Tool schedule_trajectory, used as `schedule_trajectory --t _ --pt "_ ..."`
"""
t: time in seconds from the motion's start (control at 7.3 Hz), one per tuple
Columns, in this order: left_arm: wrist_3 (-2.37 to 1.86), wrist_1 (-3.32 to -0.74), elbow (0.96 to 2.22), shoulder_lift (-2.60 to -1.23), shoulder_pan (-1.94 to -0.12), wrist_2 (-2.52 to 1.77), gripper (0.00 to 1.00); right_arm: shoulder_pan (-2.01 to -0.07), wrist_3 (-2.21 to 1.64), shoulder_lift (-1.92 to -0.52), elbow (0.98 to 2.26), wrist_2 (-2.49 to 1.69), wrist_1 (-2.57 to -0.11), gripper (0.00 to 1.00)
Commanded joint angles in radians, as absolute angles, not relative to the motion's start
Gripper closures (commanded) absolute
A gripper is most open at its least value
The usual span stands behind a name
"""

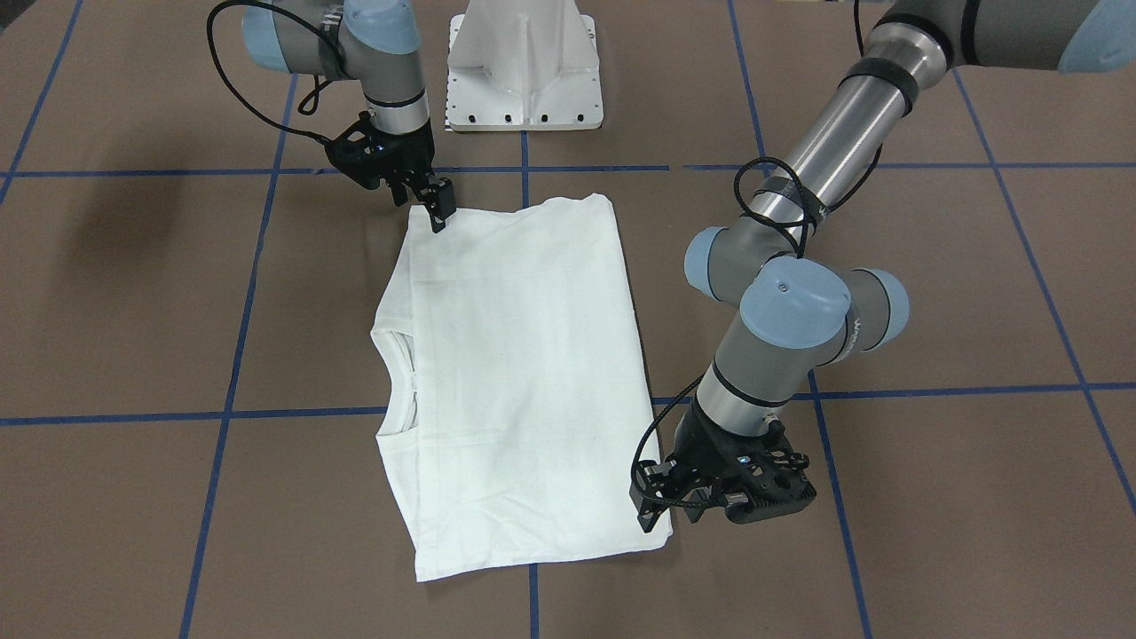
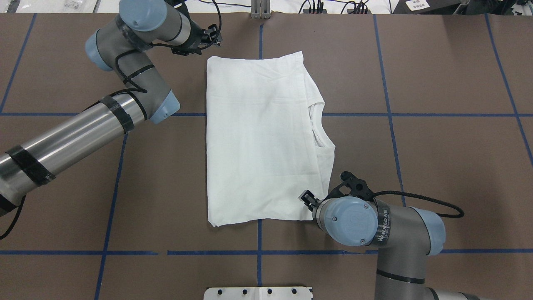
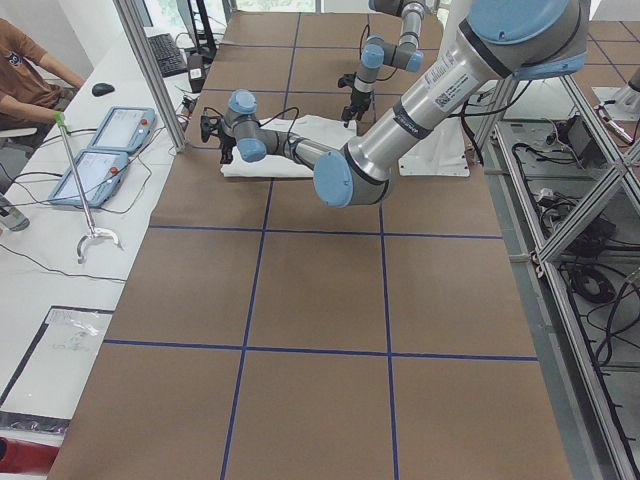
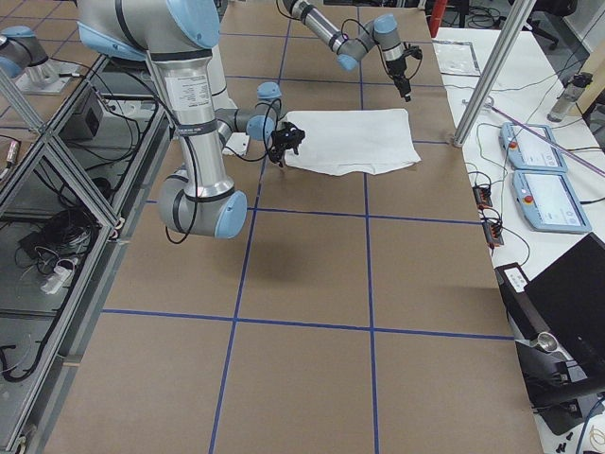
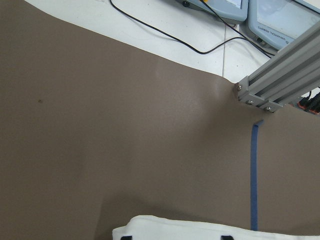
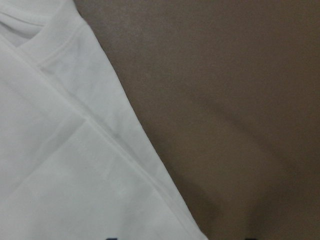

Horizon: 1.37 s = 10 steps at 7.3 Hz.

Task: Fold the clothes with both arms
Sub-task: 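Move the right gripper to the shirt's near corner while the left gripper withdraws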

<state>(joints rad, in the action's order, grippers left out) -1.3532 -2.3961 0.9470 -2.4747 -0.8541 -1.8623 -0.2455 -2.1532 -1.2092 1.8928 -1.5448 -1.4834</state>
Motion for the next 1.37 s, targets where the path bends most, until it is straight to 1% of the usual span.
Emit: schedule_trajectory --t 0.0,0.14,0.27,0.41,0.55,0.96,1.23 --pt "-1.353 -2.396 0.959 -2.464 -0.854 -1.862 0.34 -0.245 -2.155 -1.174 1.869 -1.545 -1.483 0.19" --pt "-1.353 -2.396 0.960 -2.464 -0.854 -1.862 0.34 -0.245 -2.154 -1.173 1.865 -1.545 -1.483 0.19" --pt "-1.353 -2.395 0.960 -2.462 -0.854 -1.862 0.34 -0.247 -2.155 -1.172 1.855 -1.545 -1.483 0.24" --pt "-1.353 -2.395 0.975 -2.448 -0.854 -1.862 0.34 -0.250 -2.158 -1.161 1.856 -1.545 -1.483 0.56" --pt "-1.353 -2.395 0.983 -2.445 -0.854 -1.862 0.34 -0.256 -2.173 -1.161 1.856 -1.545 -1.483 1.00" --pt "-1.355 -2.387 0.991 -2.445 -0.854 -1.864 0.34 -0.264 -2.172 -1.161 1.870 -1.552 -1.485 1.00" --pt "-1.358 -2.353 1.070 -2.410 -0.853 -1.897 0.34 -0.264 -2.172 -1.167 1.910 -1.555 -1.496 1.00"
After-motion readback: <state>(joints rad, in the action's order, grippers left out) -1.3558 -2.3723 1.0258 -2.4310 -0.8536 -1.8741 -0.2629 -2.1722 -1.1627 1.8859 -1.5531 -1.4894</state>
